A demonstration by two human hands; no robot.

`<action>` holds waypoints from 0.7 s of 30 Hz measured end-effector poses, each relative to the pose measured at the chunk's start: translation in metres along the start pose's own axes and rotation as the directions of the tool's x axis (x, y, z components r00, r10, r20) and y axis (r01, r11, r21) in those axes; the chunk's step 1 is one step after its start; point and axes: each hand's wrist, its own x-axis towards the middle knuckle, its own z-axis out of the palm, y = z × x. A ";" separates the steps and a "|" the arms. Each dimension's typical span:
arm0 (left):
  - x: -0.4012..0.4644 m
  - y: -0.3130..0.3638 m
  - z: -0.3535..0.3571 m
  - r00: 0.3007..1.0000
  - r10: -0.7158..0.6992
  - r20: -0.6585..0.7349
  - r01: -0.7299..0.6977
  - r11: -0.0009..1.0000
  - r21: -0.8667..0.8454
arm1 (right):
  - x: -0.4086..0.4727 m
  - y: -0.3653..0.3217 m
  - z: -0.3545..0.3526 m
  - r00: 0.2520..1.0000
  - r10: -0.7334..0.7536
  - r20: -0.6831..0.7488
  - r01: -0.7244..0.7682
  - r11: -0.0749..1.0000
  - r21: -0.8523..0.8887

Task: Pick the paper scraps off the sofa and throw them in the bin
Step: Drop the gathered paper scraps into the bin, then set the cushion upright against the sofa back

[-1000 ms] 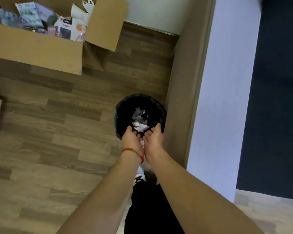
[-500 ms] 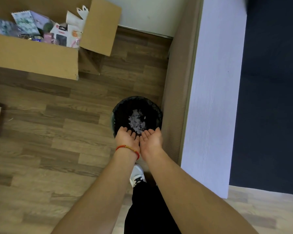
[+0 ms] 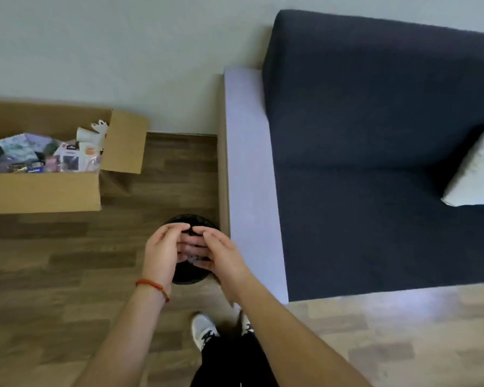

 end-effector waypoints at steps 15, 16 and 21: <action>-0.209 0.066 0.132 0.928 0.183 0.323 -0.224 0.970 0.094 | -0.254 -0.054 -0.138 0.910 -0.400 -0.106 0.383 0.911 -0.151; -0.225 0.065 0.146 0.930 0.197 0.311 -0.239 0.966 0.101 | -0.272 -0.052 -0.159 0.894 -0.428 -0.133 0.408 0.900 -0.153; -0.317 0.047 0.230 0.906 0.290 0.308 -0.335 0.937 0.102 | -0.358 -0.026 -0.272 0.792 -0.542 -0.280 0.530 0.839 -0.125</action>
